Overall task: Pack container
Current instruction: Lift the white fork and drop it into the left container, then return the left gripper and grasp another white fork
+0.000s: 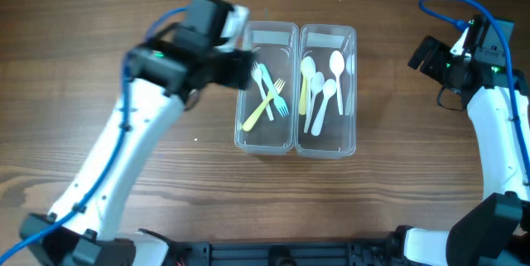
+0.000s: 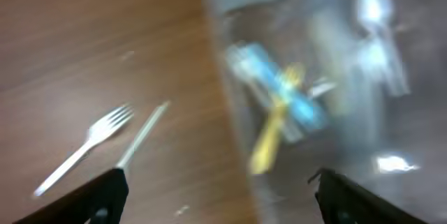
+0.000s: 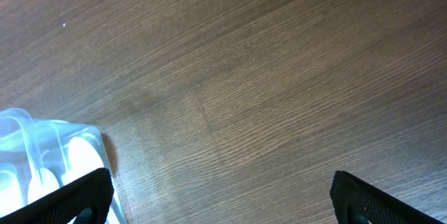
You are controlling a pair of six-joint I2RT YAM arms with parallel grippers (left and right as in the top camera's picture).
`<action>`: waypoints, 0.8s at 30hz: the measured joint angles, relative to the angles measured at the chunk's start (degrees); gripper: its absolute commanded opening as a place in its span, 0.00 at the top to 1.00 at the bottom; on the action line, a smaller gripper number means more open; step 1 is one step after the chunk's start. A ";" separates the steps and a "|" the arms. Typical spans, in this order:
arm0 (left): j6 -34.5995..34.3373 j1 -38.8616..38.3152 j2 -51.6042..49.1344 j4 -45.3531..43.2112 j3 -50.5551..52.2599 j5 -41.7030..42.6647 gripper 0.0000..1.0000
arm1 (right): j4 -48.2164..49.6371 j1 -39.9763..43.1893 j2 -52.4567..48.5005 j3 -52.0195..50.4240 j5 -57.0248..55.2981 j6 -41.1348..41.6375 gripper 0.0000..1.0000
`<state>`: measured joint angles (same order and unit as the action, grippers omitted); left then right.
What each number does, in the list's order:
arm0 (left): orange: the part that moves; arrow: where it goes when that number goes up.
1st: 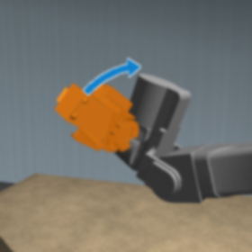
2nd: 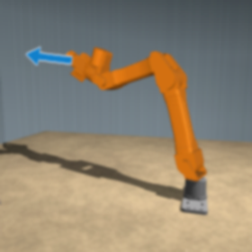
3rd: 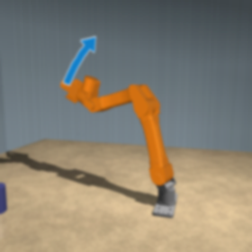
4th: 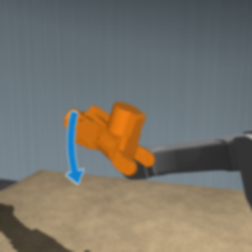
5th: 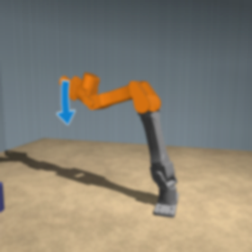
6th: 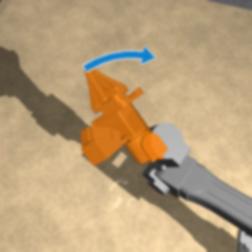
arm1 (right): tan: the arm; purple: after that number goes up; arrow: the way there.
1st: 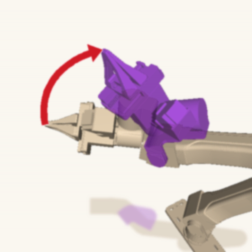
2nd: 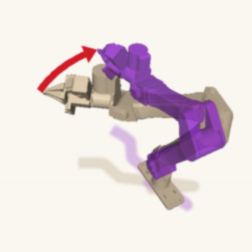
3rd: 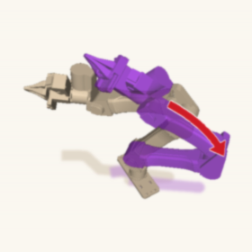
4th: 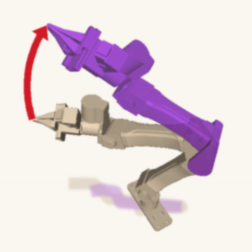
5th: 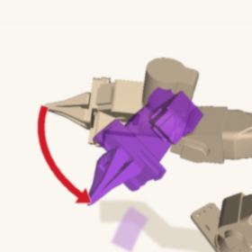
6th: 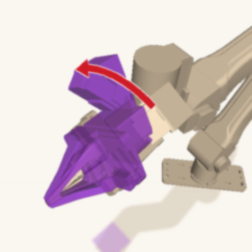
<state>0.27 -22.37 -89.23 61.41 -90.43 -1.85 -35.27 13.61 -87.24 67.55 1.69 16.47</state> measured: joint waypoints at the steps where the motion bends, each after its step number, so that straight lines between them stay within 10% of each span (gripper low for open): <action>1: 1.66 2.45 -0.31 1.90 0.00 -0.96 0.11 | -0.07 0.00 0.00 0.00 0.15 0.00 0.00; 11: 25.79 17.68 -18.25 8.92 0.07 -1.29 0.39 | 0.09 0.00 0.00 0.00 0.48 0.00 0.00; 24: 40.46 17.81 -33.05 5.53 0.11 -0.35 0.44 | 0.02 0.00 0.00 0.00 0.85 0.00 0.00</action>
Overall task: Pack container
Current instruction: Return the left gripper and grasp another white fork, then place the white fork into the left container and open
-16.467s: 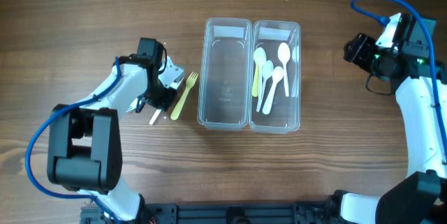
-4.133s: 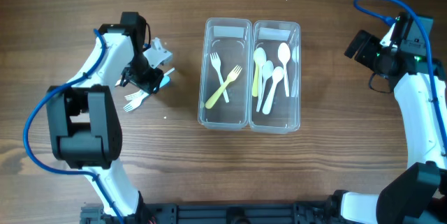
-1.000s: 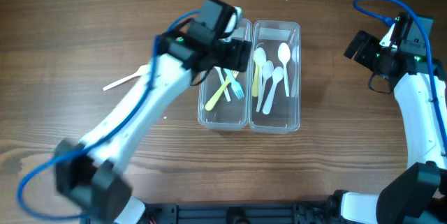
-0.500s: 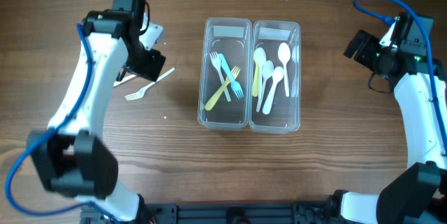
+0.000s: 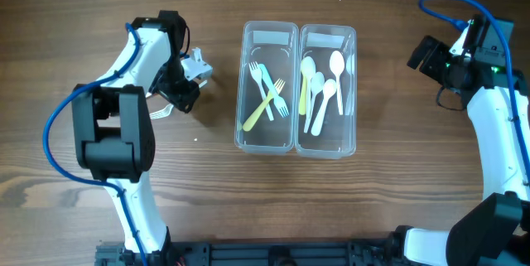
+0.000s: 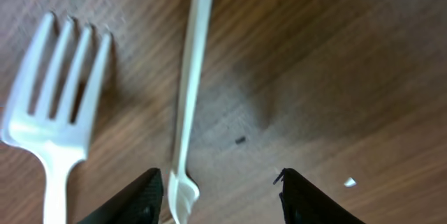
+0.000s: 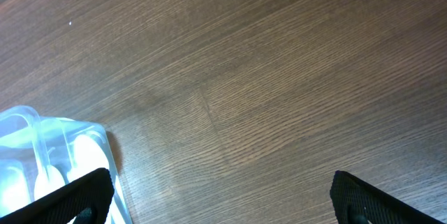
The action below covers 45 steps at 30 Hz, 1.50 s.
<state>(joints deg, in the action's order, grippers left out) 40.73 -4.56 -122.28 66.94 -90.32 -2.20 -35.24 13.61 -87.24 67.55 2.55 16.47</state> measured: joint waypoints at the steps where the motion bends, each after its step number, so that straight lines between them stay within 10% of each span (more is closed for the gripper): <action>1: 0.33 0.11 -0.02 -0.42 0.00 0.07 0.44 | 0.00 0.00 0.00 0.00 0.00 0.00 0.00; 15: 2.51 1.57 -0.04 -5.88 3.85 0.57 0.55 | -0.09 0.00 0.00 0.00 0.00 0.00 0.00; 17: 2.67 1.57 -0.02 -6.03 4.04 0.55 0.65 | -0.11 0.00 0.00 0.00 0.00 0.00 0.00; 19: 2.93 1.57 0.02 -6.34 4.13 0.42 0.96 | -0.15 0.00 0.00 0.00 0.00 0.00 0.00; 25: 0.83 1.62 0.02 -5.97 4.35 0.39 0.96 | -0.20 0.00 0.00 0.00 0.00 0.00 0.00; 35: -19.96 0.07 6.99 2.49 2.97 7.67 0.96 | -0.11 0.00 0.00 0.00 0.00 0.00 0.00; 45: -43.08 -16.06 27.78 -11.52 0.04 15.50 0.94 | -0.07 0.00 0.00 0.00 0.00 0.00 0.00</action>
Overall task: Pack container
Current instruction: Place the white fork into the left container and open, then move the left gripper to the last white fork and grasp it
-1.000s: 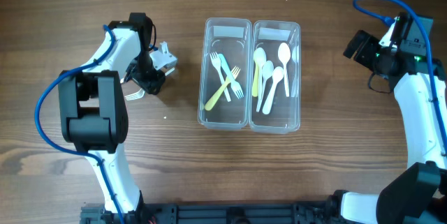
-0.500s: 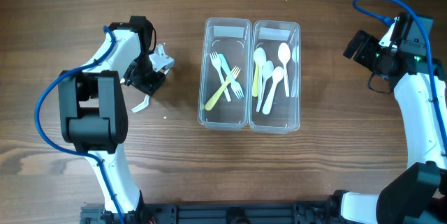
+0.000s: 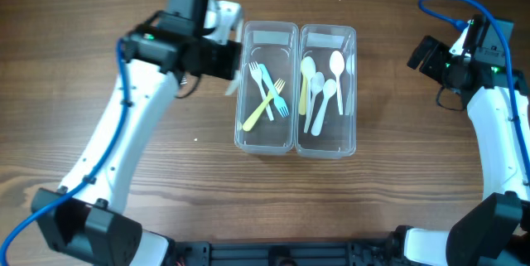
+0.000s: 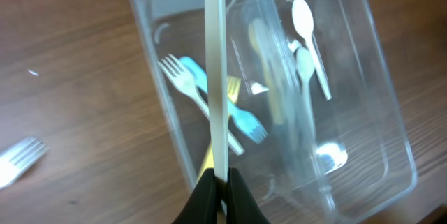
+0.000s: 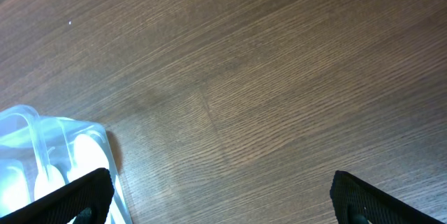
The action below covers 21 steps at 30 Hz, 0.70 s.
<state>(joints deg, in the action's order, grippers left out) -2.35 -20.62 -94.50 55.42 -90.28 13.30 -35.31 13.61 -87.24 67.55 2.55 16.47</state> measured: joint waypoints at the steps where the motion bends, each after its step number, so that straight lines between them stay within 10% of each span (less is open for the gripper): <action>1: -1.66 -1.14 -0.61 -0.74 0.04 -0.98 0.92 | -0.02 0.00 0.00 0.00 0.00 0.00 0.00; 9: -12.59 -7.85 -16.09 -8.55 1.86 -5.11 0.51 | 0.00 0.00 0.00 0.00 0.00 0.00 0.00; 12: -13.84 -7.91 -16.61 -7.32 1.68 -5.09 0.00 | -0.02 0.00 0.00 0.00 0.00 0.00 0.00; 18: -6.67 -2.27 -8.35 0.13 -1.49 -6.05 0.00 | 0.00 0.00 0.00 0.00 0.00 0.00 0.00; 21: 2.78 4.33 -4.13 4.81 -2.60 -7.80 0.16 | 0.00 0.00 0.00 0.00 0.00 0.00 0.00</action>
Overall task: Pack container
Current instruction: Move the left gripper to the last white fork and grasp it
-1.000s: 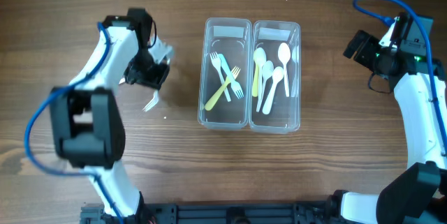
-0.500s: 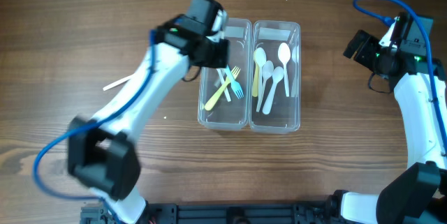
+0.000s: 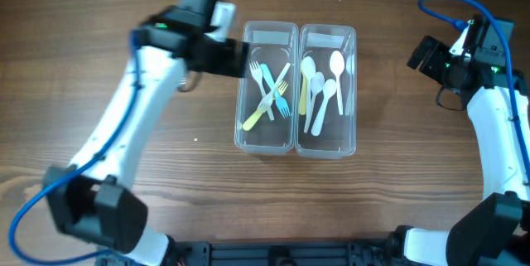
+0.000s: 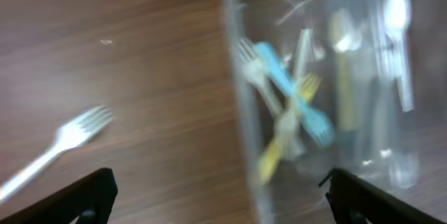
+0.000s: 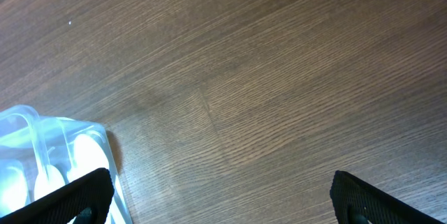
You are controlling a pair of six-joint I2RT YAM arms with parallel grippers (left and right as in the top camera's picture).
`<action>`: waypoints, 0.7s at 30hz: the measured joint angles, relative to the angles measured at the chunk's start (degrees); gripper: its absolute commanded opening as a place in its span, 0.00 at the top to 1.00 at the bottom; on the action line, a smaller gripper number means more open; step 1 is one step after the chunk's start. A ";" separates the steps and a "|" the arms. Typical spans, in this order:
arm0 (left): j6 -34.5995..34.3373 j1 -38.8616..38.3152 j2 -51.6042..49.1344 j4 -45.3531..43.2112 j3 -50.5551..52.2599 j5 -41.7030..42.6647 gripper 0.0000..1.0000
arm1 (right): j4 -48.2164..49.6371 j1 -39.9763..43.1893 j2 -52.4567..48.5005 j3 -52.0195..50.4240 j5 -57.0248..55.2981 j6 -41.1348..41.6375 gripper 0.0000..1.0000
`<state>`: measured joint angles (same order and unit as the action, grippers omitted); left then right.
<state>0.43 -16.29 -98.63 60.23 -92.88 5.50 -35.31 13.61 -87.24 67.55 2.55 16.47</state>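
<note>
Two clear bins stand side by side: the left bin [image 3: 267, 30] holds blue, yellow and white forks, the right bin [image 3: 328, 32] holds white and pale yellow spoons [image 3: 319, 88]. A long white utensil [image 3: 281, 74] lies slanted across the forks, also visible in the left wrist view as a pale handle [image 4: 302, 49]. My left gripper [image 3: 236, 55] hovers at the left bin's left wall [image 4: 234, 77], open and empty [image 4: 220, 203]. One white fork [image 4: 66, 140] lies on the table to its left. My right gripper [image 5: 220, 203] is open over bare wood.
The wooden table [image 3: 397, 183] surrounds the bins. My right arm [image 3: 489, 108] stands at the far right, with the right bin's corner [image 5: 42, 161] at the edge of its wrist view. My left arm [image 3: 132, 133] crosses the table's left half, covering the loose fork from above.
My left gripper was shut on the long white utensil beside the left bin. Now it is open and the utensil lies in that bin. The right arm has not moved.
My left gripper was open by the left bin, a fork and a long white utensil lying on the table. Then it was down over that utensil, open. Then it held the utensil at the bin, and now the utensil lies among the forks.
</note>
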 measured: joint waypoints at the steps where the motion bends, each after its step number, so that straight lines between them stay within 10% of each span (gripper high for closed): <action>1: 3.56 2.32 0.20 1.75 -0.26 -0.57 0.16 | 0.02 0.00 0.00 0.00 0.00 0.00 0.00; 10: 29.68 20.00 -7.54 3.74 0.04 -4.33 0.22 | 0.15 0.00 0.00 0.00 0.00 0.00 0.00; 21: 50.40 23.12 -22.82 2.38 0.46 -5.33 0.30 | 0.46 0.00 0.00 0.00 0.00 0.00 0.00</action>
<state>50.83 6.83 -121.45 62.61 -92.42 0.16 -34.85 13.61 -87.24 67.55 2.55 16.47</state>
